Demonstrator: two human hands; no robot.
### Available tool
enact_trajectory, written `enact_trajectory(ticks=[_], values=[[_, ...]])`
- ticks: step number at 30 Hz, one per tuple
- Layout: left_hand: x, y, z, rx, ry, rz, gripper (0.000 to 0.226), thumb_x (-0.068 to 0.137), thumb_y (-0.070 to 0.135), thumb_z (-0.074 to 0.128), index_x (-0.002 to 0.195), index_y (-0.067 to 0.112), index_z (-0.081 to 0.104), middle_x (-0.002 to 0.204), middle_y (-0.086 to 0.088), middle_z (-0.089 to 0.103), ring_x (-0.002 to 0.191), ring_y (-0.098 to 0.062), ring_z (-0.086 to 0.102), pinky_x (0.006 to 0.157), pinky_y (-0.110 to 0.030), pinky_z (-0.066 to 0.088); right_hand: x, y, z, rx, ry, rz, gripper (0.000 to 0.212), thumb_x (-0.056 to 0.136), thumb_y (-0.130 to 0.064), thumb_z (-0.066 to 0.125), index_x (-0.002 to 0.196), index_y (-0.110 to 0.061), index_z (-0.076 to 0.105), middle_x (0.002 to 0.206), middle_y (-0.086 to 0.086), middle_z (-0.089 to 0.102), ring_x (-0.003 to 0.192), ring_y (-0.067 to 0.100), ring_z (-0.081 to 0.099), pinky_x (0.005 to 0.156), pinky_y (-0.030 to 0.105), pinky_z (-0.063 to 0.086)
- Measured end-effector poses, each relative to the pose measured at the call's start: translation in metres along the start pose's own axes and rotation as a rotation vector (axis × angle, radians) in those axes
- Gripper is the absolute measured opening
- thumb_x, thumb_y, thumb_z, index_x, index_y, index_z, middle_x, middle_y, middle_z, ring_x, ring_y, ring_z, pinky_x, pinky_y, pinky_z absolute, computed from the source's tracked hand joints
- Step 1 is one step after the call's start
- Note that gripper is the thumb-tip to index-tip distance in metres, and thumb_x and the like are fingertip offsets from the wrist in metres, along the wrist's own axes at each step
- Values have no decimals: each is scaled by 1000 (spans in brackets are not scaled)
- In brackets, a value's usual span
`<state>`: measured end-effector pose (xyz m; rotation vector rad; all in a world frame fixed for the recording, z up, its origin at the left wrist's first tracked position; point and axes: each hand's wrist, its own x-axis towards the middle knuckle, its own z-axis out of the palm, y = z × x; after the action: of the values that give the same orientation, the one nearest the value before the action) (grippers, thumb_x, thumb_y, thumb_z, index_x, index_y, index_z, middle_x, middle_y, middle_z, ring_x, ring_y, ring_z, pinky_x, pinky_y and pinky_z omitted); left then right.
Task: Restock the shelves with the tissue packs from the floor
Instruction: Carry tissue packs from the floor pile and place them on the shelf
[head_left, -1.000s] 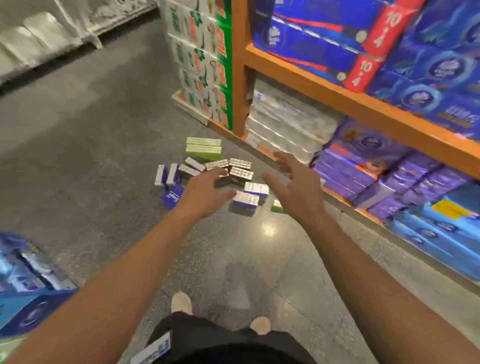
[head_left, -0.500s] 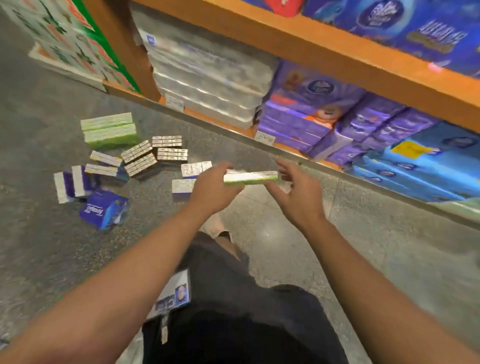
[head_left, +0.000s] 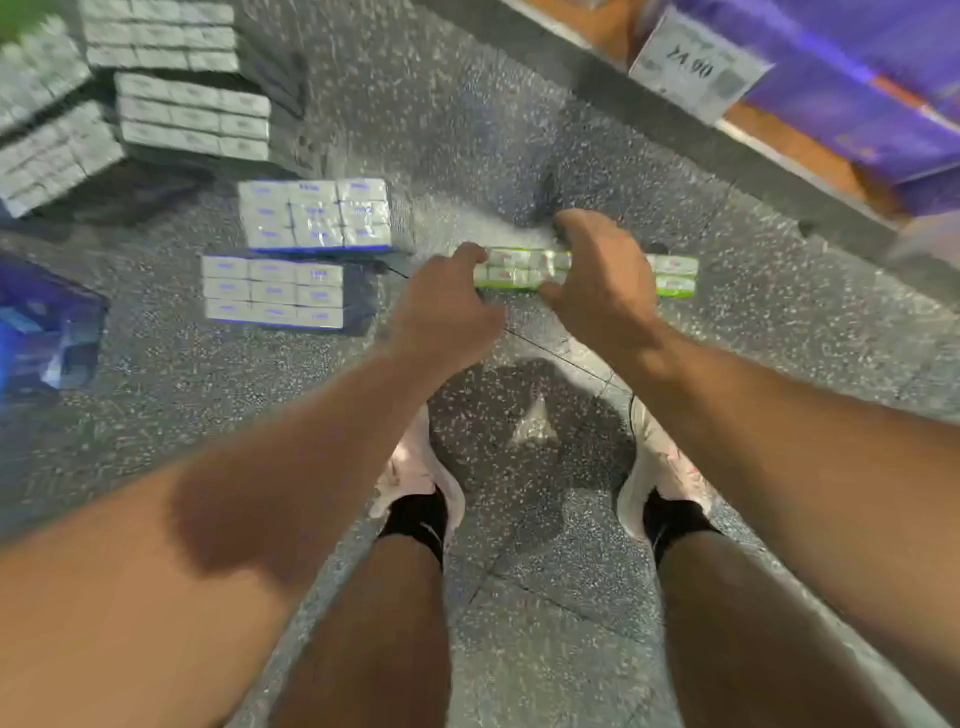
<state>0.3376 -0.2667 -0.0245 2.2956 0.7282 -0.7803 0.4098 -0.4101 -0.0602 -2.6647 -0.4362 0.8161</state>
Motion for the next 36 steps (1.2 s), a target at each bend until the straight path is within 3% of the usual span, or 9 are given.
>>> enact_trajectory(ticks=[3,5,7,10,17,22,28,32,36], values=[[26,-31,54,-72,25,-65,54,86,31,66,136,26,45,120,0,56,103,-19,54,83,-29,41,49,25,55,-150,-76,-21,58,72,-10,73,123,-22,48,126,6,51,114,36,49,82,47,45],[29,-45,73,-60,4,-76,58,86,34,67,138,28,43,126,-3,56,110,-21,54,90,-30,41,60,36,79,-279,-142,7,54,77,-8,66,125,-25,47,124,6,54,120,36,48,98,59,37],[24,-51,76,-69,3,-63,60,86,33,68,140,27,43,125,-3,56,106,-18,54,91,-28,40,52,40,90,-378,-146,8,40,85,-9,56,122,-23,49,117,9,60,117,35,51,102,61,32],[2,-46,50,-56,101,-20,65,82,30,73,139,26,44,124,-6,54,109,-21,52,95,-27,38,20,28,72,-349,-86,42,45,82,-8,67,119,-25,48,117,5,63,116,32,53,100,61,34],[-80,17,-122,-490,358,88,64,76,38,74,133,35,45,124,9,50,116,-12,52,98,-40,48,-64,-76,-75,28,-63,-66,51,81,-18,76,113,-36,41,90,-15,50,88,18,53,84,54,49],[-164,39,-288,-490,592,171,58,82,45,63,136,28,52,136,-1,52,128,-19,47,105,-41,41,-103,-203,-221,220,-130,-192,65,84,-33,72,131,-43,29,111,-8,61,103,21,57,87,44,46],[-324,65,-487,-475,906,145,56,76,37,70,130,27,58,123,8,54,116,-11,49,102,-20,35,-160,-363,-376,301,-117,-561,61,84,-33,72,133,-31,36,120,4,61,109,29,57,92,47,45],[-457,68,-558,-446,1176,57,54,76,38,71,128,30,60,121,1,54,106,1,45,92,-1,27,-222,-456,-439,340,-134,-860,60,83,-41,67,134,-35,35,120,-1,61,108,24,58,89,44,48],[-594,54,-584,-448,1472,-97,49,76,41,72,123,36,60,115,2,52,106,-6,49,100,-25,40,-310,-548,-473,301,-158,-1200,63,86,-29,70,141,-22,40,131,-1,55,119,17,50,89,18,33]])
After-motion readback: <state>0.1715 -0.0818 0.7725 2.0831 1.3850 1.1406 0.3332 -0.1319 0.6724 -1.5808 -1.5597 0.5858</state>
